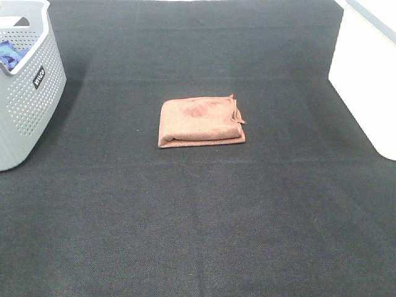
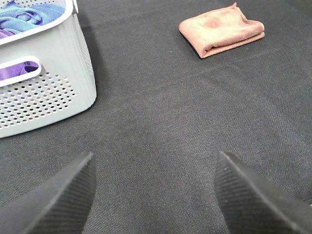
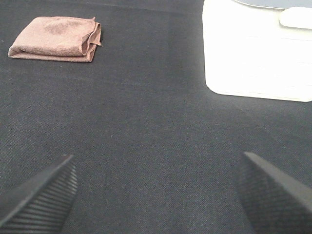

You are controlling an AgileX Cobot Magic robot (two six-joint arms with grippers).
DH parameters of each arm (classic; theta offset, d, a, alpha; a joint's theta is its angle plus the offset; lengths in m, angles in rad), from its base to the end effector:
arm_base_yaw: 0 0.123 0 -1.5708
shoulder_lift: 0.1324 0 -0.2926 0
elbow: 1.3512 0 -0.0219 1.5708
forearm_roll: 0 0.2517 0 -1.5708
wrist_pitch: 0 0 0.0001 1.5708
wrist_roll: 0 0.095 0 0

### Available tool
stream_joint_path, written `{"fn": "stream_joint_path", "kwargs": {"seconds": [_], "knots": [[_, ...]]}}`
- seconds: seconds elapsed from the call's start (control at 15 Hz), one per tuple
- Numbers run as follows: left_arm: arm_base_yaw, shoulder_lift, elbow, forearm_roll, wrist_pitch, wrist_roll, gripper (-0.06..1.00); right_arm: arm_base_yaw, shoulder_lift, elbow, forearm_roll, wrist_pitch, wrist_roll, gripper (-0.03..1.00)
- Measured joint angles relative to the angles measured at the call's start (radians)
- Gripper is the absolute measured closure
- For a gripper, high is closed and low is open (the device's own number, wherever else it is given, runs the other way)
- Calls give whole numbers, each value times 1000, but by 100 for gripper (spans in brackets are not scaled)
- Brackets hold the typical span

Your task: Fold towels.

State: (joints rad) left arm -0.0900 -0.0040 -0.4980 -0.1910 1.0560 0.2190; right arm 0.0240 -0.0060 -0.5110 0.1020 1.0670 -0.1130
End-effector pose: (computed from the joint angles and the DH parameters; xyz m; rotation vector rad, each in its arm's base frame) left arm -0.0105 -0.0148 0.2770 0.3201 2.0006 -0.1469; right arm -0.0111 0.0082 0.2788 -0.1450 2.0249 0.0657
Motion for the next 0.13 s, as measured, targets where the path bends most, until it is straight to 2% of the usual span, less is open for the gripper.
{"fn": "stream_joint_path", "kwargs": {"seconds": [0.13], "knots": [[0,0,0,0,0,0,28,0,0,0,0,0,0,13]]}}
